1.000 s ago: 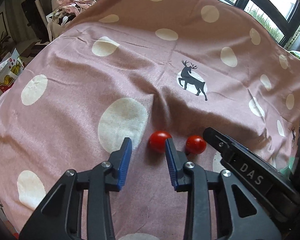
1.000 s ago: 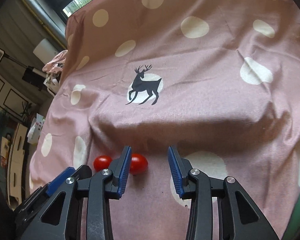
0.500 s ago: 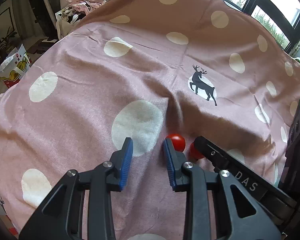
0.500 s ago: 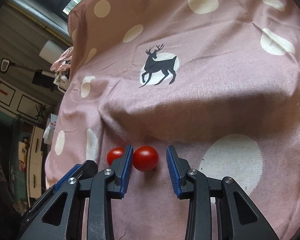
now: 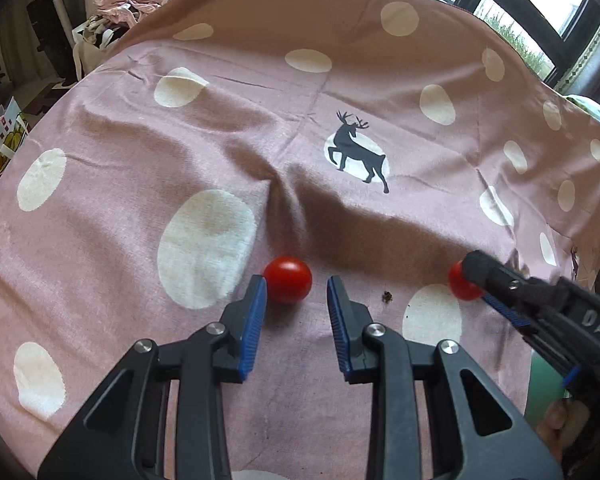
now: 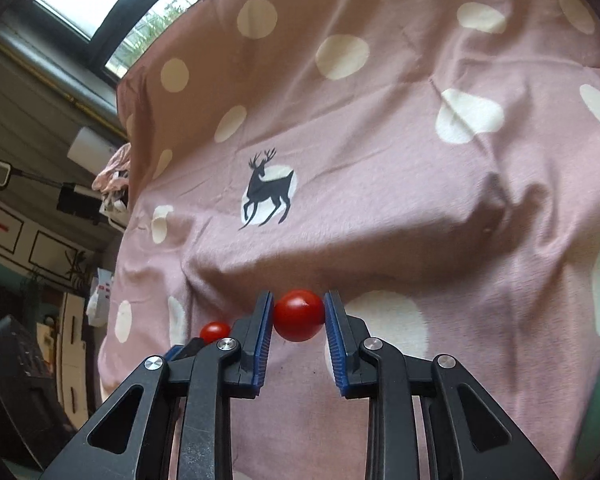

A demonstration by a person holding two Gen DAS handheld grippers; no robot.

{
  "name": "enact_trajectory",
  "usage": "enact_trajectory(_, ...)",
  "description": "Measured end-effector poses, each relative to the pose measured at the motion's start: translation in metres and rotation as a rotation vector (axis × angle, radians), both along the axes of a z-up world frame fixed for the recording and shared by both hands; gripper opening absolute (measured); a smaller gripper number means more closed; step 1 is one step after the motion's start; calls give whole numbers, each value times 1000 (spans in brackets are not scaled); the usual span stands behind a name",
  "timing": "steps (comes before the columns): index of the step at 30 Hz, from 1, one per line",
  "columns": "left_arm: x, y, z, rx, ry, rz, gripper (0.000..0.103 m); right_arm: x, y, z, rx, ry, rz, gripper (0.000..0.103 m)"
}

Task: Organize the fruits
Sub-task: 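Close the right gripper around the cherry tomato, then carry the cherry tomato with the right gripper over the bowl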

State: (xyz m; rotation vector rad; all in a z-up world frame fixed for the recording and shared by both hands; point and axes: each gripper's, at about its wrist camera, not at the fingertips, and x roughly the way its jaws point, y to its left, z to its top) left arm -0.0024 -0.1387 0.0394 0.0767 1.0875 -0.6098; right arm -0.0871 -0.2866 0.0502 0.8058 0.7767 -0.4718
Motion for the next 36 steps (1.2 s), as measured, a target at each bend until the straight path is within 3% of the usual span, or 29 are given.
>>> enact_trajectory(6,7,-9,-16,51,6,15,29,-14,-4,20,-42,-46,-24,28)
enact_trajectory(13,15,-8,-20,4,31,40,29,-14,-4,25,-62,-49,-14,28)
enact_trajectory(21,13,-8,-18,5,15,38,28,-16,-1,27,-78,-46,-15,28)
enact_trajectory(27,-12,1,21,-67,-72,7,28,-32,4,41,-104,-59,-37,28)
enact_trajectory(36,-85,4,86,-181,-214,-149,28,-93,33,83,-228,-123,-111,28)
